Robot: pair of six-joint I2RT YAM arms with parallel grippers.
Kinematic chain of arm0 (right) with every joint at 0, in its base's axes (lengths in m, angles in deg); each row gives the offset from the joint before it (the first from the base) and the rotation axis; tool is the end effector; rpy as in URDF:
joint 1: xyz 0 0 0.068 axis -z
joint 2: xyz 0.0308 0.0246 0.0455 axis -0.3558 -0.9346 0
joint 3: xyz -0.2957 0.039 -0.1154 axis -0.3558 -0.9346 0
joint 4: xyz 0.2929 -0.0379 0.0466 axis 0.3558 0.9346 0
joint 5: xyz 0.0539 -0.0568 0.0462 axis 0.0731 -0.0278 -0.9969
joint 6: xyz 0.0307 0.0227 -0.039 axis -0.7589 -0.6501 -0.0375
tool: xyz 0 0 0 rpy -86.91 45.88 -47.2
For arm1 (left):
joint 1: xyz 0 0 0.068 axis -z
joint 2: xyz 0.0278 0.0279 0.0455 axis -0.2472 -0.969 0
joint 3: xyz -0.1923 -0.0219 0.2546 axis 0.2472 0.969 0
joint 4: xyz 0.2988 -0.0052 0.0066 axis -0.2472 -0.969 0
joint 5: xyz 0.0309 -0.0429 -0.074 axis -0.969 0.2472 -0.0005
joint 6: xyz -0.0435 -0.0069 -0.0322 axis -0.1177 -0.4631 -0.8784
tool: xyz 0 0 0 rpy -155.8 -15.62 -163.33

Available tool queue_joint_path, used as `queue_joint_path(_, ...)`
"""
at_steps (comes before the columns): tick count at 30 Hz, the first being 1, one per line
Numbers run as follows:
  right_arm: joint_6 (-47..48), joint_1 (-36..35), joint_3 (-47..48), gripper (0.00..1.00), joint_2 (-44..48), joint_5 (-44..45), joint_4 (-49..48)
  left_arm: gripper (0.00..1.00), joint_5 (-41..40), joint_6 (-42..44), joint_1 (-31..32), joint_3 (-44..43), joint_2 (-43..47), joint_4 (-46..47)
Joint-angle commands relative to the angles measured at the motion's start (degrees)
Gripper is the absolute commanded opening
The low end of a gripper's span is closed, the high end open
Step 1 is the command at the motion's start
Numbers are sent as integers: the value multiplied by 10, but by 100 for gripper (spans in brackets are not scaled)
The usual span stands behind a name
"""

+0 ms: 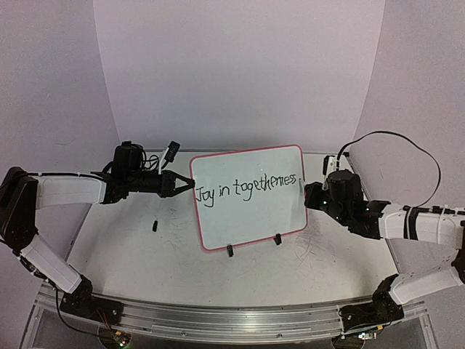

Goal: Write a sentence on the whiteboard
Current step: Write a sentence on the whiteboard, then place the whiteboard at the center of the board.

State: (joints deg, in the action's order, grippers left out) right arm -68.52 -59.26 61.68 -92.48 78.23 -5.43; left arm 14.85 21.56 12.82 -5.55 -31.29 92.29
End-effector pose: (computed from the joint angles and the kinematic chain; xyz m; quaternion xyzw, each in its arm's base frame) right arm 0.2335 0.1718 0.2626 0.0117 0.8188 0.2079 0.5349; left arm 0.3044 -0.1841 0.2647 0.2982 0.7453 -0.4646 0.3738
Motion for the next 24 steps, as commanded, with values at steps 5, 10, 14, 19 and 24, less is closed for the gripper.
queue_joint_path(5, 9, 4, 9, 0, -27, -1, -26, 0, 7, 27, 12, -21, 7, 0)
queue_joint_path(10, 14, 6, 11, 0, -38, 7, -32, 0, 7, 27, 12, -20, 7, 0)
queue_joint_path(14, 14, 5, 13, 0, -14, 6, -17, 0, 6, 26, 12, -20, 6, 0)
queue_joint_path(19, 14, 1, 3, 0, 130, -3, 49, 3, -20, 20, 12, -16, 20, -1)
queue_joint_path(24, 58, 1, 19, 0, 184, 7, 93, 19, -58, 13, 11, -15, 37, -13)
